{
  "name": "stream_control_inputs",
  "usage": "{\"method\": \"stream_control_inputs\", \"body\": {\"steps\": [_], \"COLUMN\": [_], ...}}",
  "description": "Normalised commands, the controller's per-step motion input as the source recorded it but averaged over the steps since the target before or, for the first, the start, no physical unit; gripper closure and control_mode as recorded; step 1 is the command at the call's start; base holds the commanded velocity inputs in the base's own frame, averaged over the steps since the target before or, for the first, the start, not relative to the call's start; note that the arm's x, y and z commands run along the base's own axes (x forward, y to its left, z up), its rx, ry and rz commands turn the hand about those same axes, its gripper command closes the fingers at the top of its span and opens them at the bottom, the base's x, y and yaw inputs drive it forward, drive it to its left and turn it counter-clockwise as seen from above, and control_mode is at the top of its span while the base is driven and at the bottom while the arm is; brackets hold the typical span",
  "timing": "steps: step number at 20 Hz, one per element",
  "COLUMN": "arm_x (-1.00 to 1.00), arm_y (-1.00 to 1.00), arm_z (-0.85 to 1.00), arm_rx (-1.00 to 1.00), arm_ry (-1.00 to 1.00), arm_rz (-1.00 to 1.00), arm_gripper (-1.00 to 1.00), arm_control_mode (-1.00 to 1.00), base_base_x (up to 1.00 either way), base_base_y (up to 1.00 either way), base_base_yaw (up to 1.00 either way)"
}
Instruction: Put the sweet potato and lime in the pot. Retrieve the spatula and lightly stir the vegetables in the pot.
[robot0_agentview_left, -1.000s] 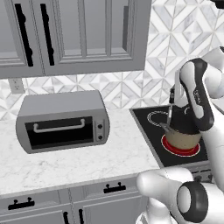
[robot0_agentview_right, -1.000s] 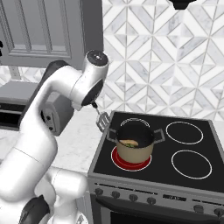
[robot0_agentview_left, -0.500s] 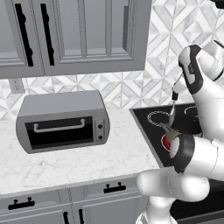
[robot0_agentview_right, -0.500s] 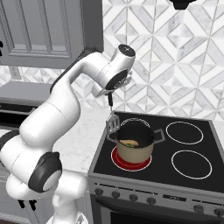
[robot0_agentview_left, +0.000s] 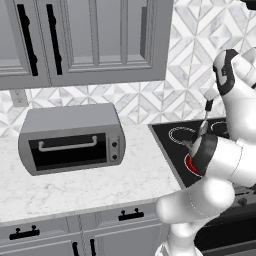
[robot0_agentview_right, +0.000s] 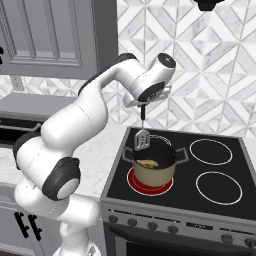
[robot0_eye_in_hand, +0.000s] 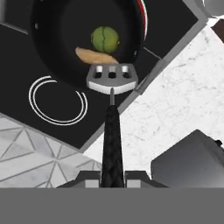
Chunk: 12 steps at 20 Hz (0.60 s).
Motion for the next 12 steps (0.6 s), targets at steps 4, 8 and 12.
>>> {"method": "stream_control_inputs", "body": {"steps": [4,8,12], "arm_x": [0.40,0.33,0.26], "arm_y": [-0.49,-0.36,-0.11], "arm_z": [-0.05,-0.02,-0.04], "arm_rx": [0.00,0.00,0.00], "arm_ry": [0.00,0.00,0.00], "arm_rz": [-0.10,-0.09,-0.09], "arm_gripper": [1.00,1.00,1.00], "arm_control_mode": [-1.00,-1.00,-1.00], "base_base_x": [0.00,0.00,0.00], "base_base_y": [0.00,0.00,0.00], "base_base_yaw": [0.00,0.00,0.00]}}
